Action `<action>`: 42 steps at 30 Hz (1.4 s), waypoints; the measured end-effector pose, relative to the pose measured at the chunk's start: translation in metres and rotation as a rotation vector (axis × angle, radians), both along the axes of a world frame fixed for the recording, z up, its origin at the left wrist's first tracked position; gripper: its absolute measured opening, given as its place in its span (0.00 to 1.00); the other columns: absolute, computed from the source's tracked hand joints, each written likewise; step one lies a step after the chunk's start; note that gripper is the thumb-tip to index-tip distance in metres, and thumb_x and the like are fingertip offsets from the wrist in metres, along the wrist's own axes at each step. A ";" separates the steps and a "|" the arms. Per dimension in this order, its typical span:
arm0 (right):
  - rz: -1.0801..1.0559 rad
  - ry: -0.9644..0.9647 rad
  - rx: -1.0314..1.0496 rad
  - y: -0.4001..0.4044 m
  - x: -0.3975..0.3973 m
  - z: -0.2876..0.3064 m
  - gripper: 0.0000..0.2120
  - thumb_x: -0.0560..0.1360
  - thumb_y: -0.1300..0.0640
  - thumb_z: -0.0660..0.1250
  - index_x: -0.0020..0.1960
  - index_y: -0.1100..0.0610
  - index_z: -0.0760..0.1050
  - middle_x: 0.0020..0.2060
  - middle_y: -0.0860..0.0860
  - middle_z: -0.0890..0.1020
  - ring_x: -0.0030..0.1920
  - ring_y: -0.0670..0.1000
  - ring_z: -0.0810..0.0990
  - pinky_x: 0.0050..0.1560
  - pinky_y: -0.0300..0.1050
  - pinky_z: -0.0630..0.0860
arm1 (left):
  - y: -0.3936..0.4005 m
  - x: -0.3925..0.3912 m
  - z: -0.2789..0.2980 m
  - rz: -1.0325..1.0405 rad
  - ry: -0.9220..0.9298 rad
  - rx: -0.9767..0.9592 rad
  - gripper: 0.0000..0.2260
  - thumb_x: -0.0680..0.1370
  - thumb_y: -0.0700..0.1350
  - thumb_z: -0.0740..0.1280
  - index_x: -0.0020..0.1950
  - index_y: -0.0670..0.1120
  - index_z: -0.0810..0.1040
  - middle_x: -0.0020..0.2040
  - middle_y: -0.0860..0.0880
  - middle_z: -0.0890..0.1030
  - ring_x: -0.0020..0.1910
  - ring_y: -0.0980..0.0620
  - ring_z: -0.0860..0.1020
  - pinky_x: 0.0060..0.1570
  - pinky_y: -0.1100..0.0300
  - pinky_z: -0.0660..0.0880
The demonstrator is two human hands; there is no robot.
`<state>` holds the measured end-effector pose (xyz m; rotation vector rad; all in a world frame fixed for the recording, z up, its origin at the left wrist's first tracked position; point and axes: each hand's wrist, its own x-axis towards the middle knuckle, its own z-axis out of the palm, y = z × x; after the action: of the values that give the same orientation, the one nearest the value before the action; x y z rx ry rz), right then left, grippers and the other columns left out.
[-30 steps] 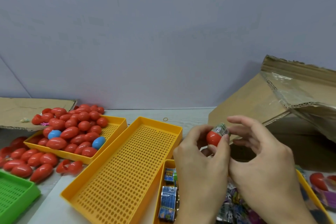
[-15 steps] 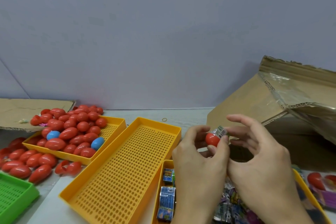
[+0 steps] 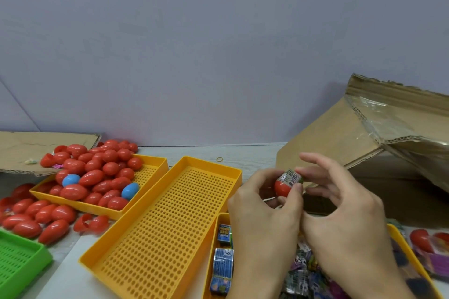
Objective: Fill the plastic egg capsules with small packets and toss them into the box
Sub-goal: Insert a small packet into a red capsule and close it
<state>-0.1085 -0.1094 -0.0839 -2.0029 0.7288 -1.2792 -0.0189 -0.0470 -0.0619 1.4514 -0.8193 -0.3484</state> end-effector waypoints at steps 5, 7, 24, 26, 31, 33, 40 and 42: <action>0.044 -0.012 0.039 -0.001 0.001 0.001 0.38 0.63 0.67 0.80 0.55 0.30 0.72 0.52 0.31 0.79 0.50 0.36 0.81 0.46 0.25 0.75 | 0.000 0.000 0.002 -0.012 0.090 -0.022 0.09 0.71 0.41 0.77 0.47 0.53 0.82 0.44 0.53 0.84 0.44 0.60 0.82 0.38 0.69 0.77; 0.047 -0.018 0.039 0.000 0.001 0.001 0.37 0.63 0.67 0.80 0.56 0.30 0.72 0.52 0.32 0.79 0.50 0.37 0.81 0.48 0.27 0.76 | 0.000 0.000 0.002 -0.020 0.143 -0.033 0.10 0.71 0.39 0.77 0.47 0.51 0.83 0.44 0.52 0.84 0.44 0.59 0.83 0.38 0.69 0.77; 0.029 -0.014 -0.002 -0.003 -0.001 0.000 0.37 0.64 0.65 0.79 0.58 0.30 0.71 0.51 0.33 0.80 0.51 0.36 0.81 0.49 0.26 0.76 | 0.002 0.002 0.004 -0.075 0.179 -0.024 0.09 0.71 0.42 0.77 0.49 0.51 0.83 0.44 0.51 0.85 0.45 0.57 0.84 0.38 0.69 0.78; 0.044 -0.017 -0.002 -0.003 -0.002 0.000 0.35 0.64 0.63 0.79 0.58 0.31 0.71 0.52 0.33 0.80 0.51 0.37 0.81 0.49 0.27 0.76 | 0.001 0.001 0.003 -0.073 0.189 -0.033 0.11 0.71 0.46 0.77 0.52 0.51 0.82 0.47 0.50 0.85 0.46 0.54 0.84 0.39 0.65 0.79; 0.055 0.005 -0.009 -0.003 -0.002 -0.001 0.36 0.64 0.63 0.79 0.62 0.35 0.73 0.52 0.34 0.81 0.52 0.37 0.81 0.49 0.27 0.76 | 0.000 0.002 0.000 -0.076 0.175 -0.012 0.08 0.73 0.44 0.76 0.51 0.47 0.83 0.43 0.47 0.85 0.42 0.51 0.85 0.41 0.61 0.82; 0.046 0.007 -0.009 -0.003 -0.003 -0.002 0.35 0.64 0.62 0.78 0.64 0.38 0.73 0.51 0.34 0.82 0.52 0.36 0.81 0.49 0.27 0.76 | 0.000 0.003 -0.001 -0.081 0.165 -0.006 0.08 0.72 0.43 0.76 0.50 0.48 0.83 0.42 0.49 0.85 0.42 0.52 0.85 0.40 0.63 0.81; 0.040 0.012 0.010 -0.003 -0.002 -0.003 0.35 0.64 0.62 0.78 0.67 0.41 0.74 0.52 0.35 0.82 0.52 0.35 0.80 0.50 0.26 0.76 | 0.000 0.004 -0.002 -0.080 0.152 -0.014 0.07 0.72 0.44 0.77 0.48 0.51 0.84 0.42 0.52 0.85 0.42 0.55 0.85 0.40 0.64 0.81; 0.048 0.006 0.016 -0.003 -0.003 -0.001 0.35 0.64 0.59 0.78 0.67 0.40 0.73 0.53 0.35 0.82 0.52 0.35 0.80 0.50 0.27 0.76 | 0.000 0.003 -0.002 -0.077 0.149 -0.020 0.06 0.73 0.46 0.76 0.48 0.52 0.84 0.43 0.52 0.86 0.44 0.55 0.85 0.41 0.63 0.81</action>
<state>-0.1112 -0.1126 -0.0854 -2.0003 0.6880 -1.2367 -0.0155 -0.0467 -0.0638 1.3599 -0.7571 -0.4996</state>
